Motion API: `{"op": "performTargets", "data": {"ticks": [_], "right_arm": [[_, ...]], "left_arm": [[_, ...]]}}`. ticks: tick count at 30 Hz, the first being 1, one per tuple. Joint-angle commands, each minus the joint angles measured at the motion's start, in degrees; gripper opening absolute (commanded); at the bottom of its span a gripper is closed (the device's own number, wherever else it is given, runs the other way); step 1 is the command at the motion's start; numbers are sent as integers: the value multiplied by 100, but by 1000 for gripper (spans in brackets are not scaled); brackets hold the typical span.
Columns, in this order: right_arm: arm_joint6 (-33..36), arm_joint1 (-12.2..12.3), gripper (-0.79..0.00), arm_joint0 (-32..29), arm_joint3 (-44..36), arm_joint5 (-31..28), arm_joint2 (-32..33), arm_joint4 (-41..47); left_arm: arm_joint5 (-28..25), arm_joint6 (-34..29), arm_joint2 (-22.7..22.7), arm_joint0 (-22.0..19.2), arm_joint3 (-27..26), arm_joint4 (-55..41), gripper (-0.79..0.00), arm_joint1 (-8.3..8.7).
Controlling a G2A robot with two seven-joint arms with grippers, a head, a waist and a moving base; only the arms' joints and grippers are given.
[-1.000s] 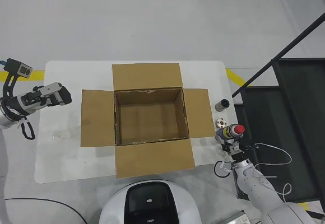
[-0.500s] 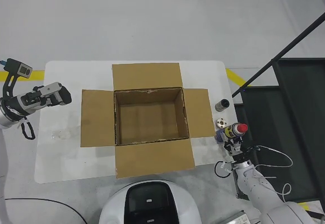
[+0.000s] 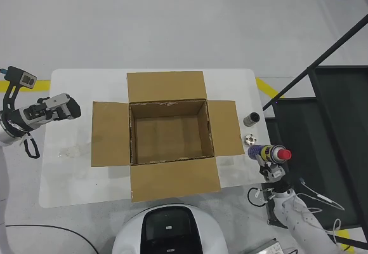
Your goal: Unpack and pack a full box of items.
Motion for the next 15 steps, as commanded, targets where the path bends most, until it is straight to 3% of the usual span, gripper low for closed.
{"op": "performTargets", "data": {"ticks": [1, 8, 15], "right_arm": [[22, 95, -785, -205, -504, 21, 206, -122], [1273, 266, -785, -881, -2514, 250, 835, -108], [3011, 281, -785, -1149, -4100, 393, 855, -335]], "left_arm": [[0, 0, 0, 0, 0, 0, 0, 0], [0, 0, 0, 0, 0, 0, 0, 0], [0, 0, 0, 0, 0, 0, 0, 0]]}}
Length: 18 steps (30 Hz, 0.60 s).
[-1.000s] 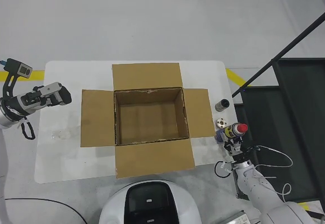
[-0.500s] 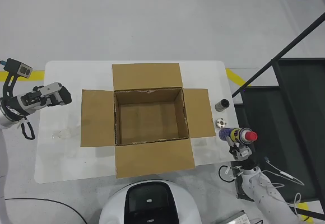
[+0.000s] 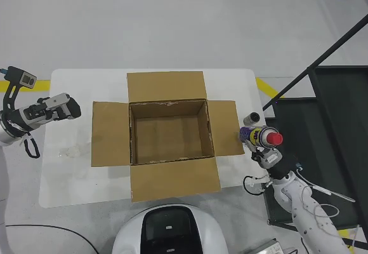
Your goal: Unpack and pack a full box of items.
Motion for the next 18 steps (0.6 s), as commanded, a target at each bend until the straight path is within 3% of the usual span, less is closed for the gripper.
{"op": "performTargets", "data": {"ticks": [1, 4, 18], "right_arm": [[455, -8, -785, -8, -322, 38, -46, -47], [845, -19, -785, -8, -565, 112, -90, -90], [845, -19, -785, -8, -565, 112, -90, -90]], "left_arm": [[0, 0, 0, 0, 0, 0, 0, 0], [0, 0, 0, 0, 0, 0, 0, 0], [0, 0, 0, 0, 0, 0, 0, 0]]}}
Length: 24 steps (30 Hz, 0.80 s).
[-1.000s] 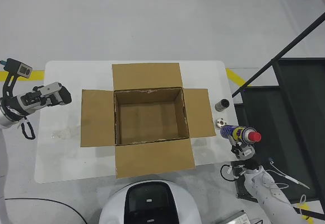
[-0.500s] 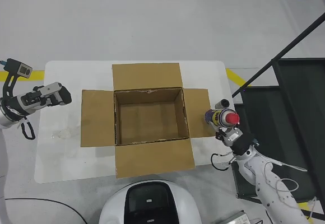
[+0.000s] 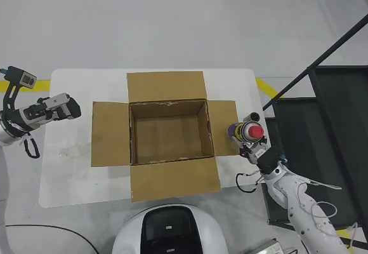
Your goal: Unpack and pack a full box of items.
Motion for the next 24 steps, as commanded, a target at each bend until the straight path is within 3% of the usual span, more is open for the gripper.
{"op": "performTargets", "data": {"ticks": [1, 5, 16, 20, 24], "right_arm": [[36, -1, -785, -2, 10, 16, 1, 5], [624, 15, -785, -29, -167, 54, 49, -248], [3375, 73, -785, -103, -2557, -384, -4, -1193], [4414, 25, -785, 249, -2764, -516, -368, -1140], [4785, -17, -785, 598, -2625, -830, -629, -730]], "left_arm": [[0, 0, 0, 0, 0, 0, 0, 0], [0, 0, 0, 0, 0, 0, 0, 0], [0, 0, 0, 0, 0, 0, 0, 0], [0, 0, 0, 0, 0, 0, 0, 0], [0, 0, 0, 0, 0, 0, 0, 0]]}}
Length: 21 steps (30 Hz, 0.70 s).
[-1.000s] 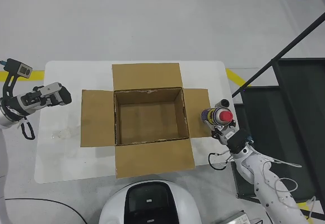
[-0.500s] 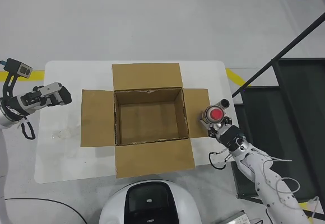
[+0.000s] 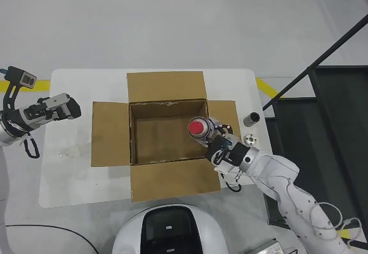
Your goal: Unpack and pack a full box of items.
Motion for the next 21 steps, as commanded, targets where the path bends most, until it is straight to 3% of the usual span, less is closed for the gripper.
{"op": "performTargets", "data": {"ticks": [1, 18, 21], "right_arm": [[22, -3, -785, 42, 29, -25, -6, 67], [44, -5, -785, 46, 20, -13, -11, 77], [698, -14, -785, 282, -165, -347, -132, 211]], "left_arm": [[0, 0, 0, 0, 0, 0, 0, 0], [0, 0, 0, 0, 0, 0, 0, 0], [0, 0, 0, 0, 0, 0, 0, 0]]}}
